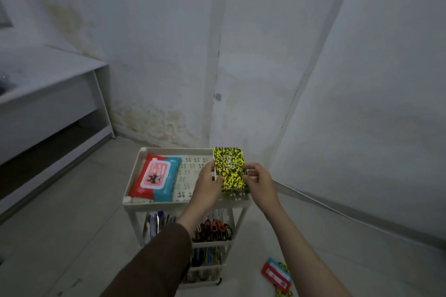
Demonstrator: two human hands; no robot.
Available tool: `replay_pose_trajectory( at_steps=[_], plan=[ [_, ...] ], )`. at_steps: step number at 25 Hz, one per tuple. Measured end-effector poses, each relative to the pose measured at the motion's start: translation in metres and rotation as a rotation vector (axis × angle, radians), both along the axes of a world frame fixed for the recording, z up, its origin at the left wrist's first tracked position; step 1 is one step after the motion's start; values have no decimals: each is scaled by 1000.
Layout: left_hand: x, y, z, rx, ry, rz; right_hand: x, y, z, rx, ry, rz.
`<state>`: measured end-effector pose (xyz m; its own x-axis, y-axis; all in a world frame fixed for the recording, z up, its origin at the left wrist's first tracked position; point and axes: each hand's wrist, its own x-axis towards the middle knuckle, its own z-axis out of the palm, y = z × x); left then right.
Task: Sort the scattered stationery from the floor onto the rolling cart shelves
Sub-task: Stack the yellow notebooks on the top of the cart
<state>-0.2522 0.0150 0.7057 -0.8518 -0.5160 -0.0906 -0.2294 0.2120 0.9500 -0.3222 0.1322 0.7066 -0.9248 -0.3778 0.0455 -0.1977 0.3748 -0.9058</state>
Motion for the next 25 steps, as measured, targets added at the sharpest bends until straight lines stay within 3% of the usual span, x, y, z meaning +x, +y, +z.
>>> replay_pose_trajectory(
  at_steps=[5, 9, 13, 17, 20, 25],
  plan=[
    [-28, -22, -43, -32, -173, -144, -22, -20, -36, 532, 112, -48],
    [-31, -28, -58, -115, -227, -243, -8, -20, -49, 554, 225, -21],
    [-32, -31, -57, 14, -182, -270, -4, -19, -48, 583, 166, -19],
    [-39, -30, -57, 131, -183, -334, -20, -31, -39, 813, 68, 127],
    [-41, -29, -54, 217, -172, -304, -25, -33, -37, 940, 218, 132],
    [-41, -24, -52, 236, -158, -321, -22, -27, -44, 910, 310, 84]
  ],
)
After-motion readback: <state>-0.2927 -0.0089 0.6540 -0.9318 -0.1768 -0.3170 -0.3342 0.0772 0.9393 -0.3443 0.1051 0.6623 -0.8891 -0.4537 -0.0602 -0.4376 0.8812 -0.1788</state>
